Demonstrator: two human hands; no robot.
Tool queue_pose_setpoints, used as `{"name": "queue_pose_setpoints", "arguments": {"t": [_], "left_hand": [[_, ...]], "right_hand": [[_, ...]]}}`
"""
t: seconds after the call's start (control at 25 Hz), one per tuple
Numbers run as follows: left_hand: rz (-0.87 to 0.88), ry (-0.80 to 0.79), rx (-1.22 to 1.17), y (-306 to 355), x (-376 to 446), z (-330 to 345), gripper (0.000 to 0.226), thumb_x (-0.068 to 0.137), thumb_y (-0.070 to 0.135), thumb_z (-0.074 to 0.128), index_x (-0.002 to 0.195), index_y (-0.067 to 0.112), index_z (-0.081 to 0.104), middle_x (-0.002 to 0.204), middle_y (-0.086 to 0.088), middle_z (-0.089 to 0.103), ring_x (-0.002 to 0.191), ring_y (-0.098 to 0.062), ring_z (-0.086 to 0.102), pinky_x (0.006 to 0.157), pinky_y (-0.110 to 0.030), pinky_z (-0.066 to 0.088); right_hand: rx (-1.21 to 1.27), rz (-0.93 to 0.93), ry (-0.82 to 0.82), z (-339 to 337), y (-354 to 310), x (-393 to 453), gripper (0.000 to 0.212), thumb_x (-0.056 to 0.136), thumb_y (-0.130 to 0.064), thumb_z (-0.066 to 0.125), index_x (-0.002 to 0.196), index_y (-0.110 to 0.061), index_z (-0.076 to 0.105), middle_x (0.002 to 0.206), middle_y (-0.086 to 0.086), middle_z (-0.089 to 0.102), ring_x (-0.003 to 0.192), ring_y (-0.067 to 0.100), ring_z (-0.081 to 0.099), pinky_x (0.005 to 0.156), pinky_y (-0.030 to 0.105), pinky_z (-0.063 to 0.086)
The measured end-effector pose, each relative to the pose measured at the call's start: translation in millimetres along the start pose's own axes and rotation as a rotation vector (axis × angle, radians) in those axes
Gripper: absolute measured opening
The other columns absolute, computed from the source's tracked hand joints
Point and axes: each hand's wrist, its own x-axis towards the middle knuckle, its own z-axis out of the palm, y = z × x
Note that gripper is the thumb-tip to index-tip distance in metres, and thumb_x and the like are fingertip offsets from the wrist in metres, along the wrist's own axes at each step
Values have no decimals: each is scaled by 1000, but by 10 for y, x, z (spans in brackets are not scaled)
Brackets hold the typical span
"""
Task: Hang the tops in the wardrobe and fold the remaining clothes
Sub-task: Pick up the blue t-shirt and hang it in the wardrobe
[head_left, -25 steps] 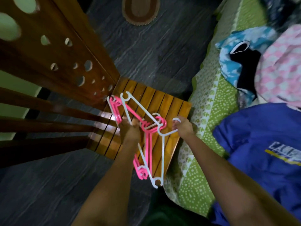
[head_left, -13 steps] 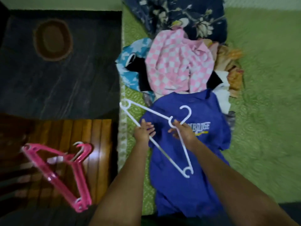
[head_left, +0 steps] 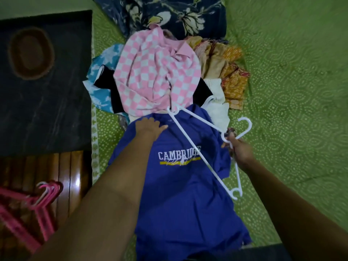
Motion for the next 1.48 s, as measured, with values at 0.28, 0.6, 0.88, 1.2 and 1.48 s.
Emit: {"name": "queue_pose_setpoints", "arguments": {"t": [0.28,0.6,0.88,1.2,1.48], "left_hand": [[312,113,-24,-5,-339,-180,39,96,43,38,107,14,62,116,-10,57,99,-27,57,80,-36,45],[-172,158,1,-60,-573,-361,26,91,13,53,116,11,58,121,-8,59,111,-25,58,85,-34,48],[-138,211,-288,325,-1032,-470,47,80,12,68,121,7,45,133,-10,27,92,-30,57,64,-34,42],[-19,422,-513,39,-1501,-421,43,88,42,55,121,18,42,124,2,38,117,-20,39,104,-44,27],[166,403,-718,19,-1785,-414,25,99,24,48,93,2,55,80,-4,50,86,-26,50,88,-41,37]], "right_hand": [[-28,-56,-98,92,-91,13,33,102,-20,43,76,-7,61,51,2,64,37,9,35,39,19,26],[-184,-139,-186,73,-456,-81,31,101,-11,44,78,3,59,45,-4,59,34,1,44,40,13,34],[-394,-264,-355,642,-714,-234,30,100,-22,49,75,-8,57,59,6,62,53,-1,53,65,21,41],[-430,-373,-502,1256,-908,-684,28,99,-33,48,82,-13,59,64,5,66,74,35,63,77,47,47],[-626,-845,100,965,-843,-1139,39,92,-41,58,116,-12,48,106,0,48,95,18,42,79,35,33]]}}
